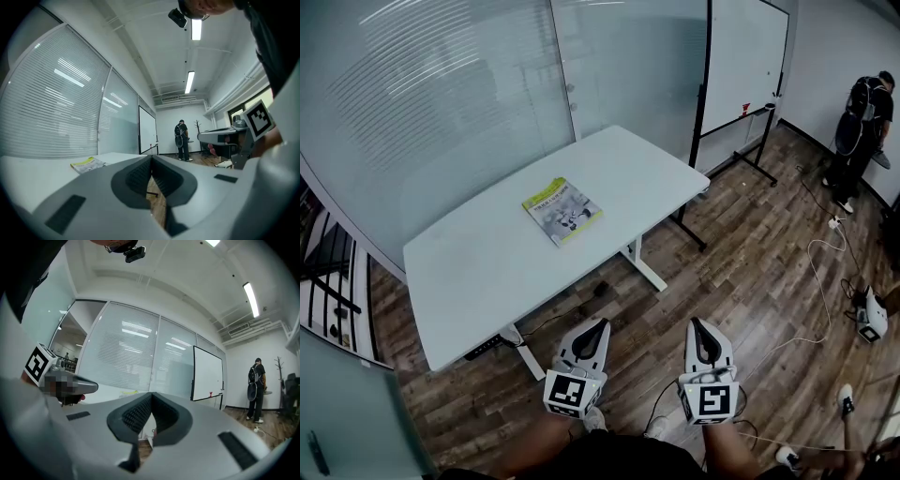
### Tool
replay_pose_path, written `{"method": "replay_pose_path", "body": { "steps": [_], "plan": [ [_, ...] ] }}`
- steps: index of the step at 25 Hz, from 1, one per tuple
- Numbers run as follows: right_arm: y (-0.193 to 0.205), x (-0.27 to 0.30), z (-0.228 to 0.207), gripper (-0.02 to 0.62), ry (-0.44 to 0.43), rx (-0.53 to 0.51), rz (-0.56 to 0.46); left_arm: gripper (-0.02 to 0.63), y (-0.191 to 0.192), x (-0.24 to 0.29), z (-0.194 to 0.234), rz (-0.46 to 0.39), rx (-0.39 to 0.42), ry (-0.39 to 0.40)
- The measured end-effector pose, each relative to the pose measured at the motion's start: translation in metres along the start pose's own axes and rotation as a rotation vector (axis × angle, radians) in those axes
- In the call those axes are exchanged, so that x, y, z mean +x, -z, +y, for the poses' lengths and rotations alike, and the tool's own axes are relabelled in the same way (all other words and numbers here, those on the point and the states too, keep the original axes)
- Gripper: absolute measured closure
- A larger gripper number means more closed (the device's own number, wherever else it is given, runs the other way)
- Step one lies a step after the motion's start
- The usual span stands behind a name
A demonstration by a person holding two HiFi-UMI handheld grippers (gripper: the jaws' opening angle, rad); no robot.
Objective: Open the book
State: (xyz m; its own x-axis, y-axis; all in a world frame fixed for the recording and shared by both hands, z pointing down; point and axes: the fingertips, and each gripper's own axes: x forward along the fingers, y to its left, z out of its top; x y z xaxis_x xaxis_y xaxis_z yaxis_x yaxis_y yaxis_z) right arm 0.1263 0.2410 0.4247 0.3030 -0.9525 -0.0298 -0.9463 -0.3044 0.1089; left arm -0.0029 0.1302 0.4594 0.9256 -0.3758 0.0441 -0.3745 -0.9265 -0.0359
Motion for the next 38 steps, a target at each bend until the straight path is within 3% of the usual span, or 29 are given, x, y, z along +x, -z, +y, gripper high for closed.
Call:
{"method": "replay_pose_path", "body": {
  "steps": [12, 23, 30, 38],
  "plan": [
    [-0.008, 0.034, 0.054, 0.591, -0.013, -0.007, -0.016, 0.595, 0.002, -0.024, 0.058, -0.004, 0.02, -0.006],
    [0.009, 0.064, 0.087, 0.591, 0.008, -0.035, 0.025, 0.595, -0.006, -0.031, 0.113, -0.036, 0.049, -0.008],
    [0.003, 0.095, 0.087, 0.589, -0.046, 0.015, 0.017, 0.595, -0.004, -0.018, 0.124, -0.037, 0.052, -0.025],
    [0.02, 0.164, 0.057, 0.59, -0.146, 0.015, 0.025, 0.595, 0.008, 0.036, 0.148, 0.021, 0.033, -0.117]
  ]
}}
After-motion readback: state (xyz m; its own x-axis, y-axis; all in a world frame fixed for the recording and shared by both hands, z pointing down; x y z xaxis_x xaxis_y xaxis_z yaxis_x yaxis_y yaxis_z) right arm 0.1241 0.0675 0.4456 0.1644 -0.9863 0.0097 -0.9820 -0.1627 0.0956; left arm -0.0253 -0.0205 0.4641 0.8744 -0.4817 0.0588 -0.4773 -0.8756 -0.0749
